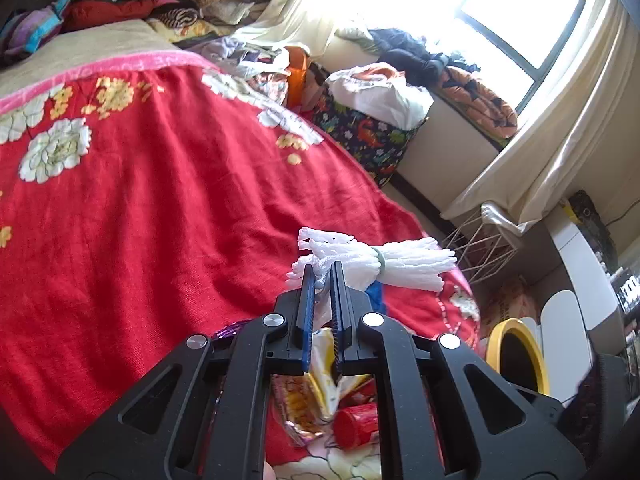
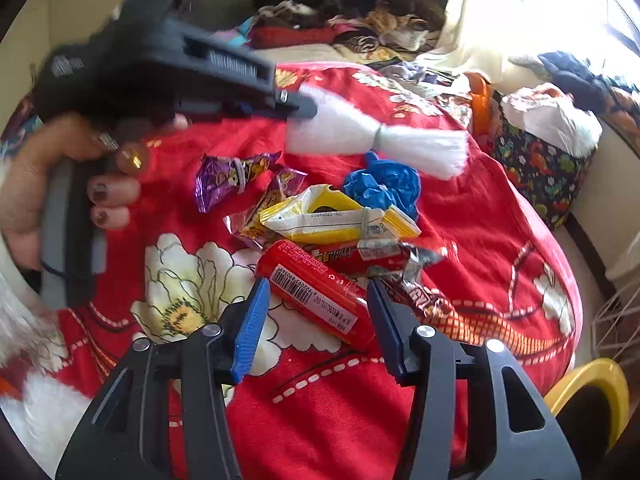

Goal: Collect trash
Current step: 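Grasp the white mesh net with the left gripper while the right grasps the red snack tube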

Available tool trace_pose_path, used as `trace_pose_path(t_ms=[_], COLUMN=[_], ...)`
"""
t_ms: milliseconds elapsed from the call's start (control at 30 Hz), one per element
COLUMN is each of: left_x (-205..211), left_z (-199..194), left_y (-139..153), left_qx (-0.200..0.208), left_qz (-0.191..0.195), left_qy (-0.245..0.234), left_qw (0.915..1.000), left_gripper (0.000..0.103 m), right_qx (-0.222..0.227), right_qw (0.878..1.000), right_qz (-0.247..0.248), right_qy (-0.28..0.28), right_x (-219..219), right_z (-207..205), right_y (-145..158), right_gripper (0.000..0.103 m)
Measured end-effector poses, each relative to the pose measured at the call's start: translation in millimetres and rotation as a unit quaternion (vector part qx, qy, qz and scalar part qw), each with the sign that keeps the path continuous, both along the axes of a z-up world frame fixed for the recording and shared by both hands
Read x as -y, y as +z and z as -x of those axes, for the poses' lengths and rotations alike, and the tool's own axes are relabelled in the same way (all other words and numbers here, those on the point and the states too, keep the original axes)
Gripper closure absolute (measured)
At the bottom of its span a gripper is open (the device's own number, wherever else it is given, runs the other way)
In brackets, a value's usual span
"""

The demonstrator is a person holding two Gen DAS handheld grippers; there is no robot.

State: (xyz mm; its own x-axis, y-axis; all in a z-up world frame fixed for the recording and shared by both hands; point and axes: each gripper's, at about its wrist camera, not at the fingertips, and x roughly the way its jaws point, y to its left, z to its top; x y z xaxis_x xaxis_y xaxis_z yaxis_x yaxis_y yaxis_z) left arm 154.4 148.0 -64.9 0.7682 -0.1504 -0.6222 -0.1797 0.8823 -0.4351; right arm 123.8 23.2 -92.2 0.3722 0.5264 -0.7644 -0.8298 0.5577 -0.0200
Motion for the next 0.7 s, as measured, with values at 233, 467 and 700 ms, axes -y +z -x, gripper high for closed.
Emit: trace_pose_path(t_ms=[233,467,700], left_x=[1,2,8], left_z=[17,26,32], left_y=[30,44,43], left_qx=[0.04,0.051,0.048], left_qz=[-0.005,-0.027,-0.03], left_qy=[0.009,0.013,0.009], left_qw=[0.9991,0.9983,0.9984], left_gripper=[0.099,0.099,0.099], right_qx=[0.005,-0.019,-0.068], right_qw=[0.994,0.997,0.997], right_qz=[0.088,0.051,-0.039], right_qy=[0.069,0.055,0.013], right_x=[-25,-25,3], right_z=[-15,-8,9], right_y=[-25,-28,-9], right_gripper=[0.044,0.064,0.072])
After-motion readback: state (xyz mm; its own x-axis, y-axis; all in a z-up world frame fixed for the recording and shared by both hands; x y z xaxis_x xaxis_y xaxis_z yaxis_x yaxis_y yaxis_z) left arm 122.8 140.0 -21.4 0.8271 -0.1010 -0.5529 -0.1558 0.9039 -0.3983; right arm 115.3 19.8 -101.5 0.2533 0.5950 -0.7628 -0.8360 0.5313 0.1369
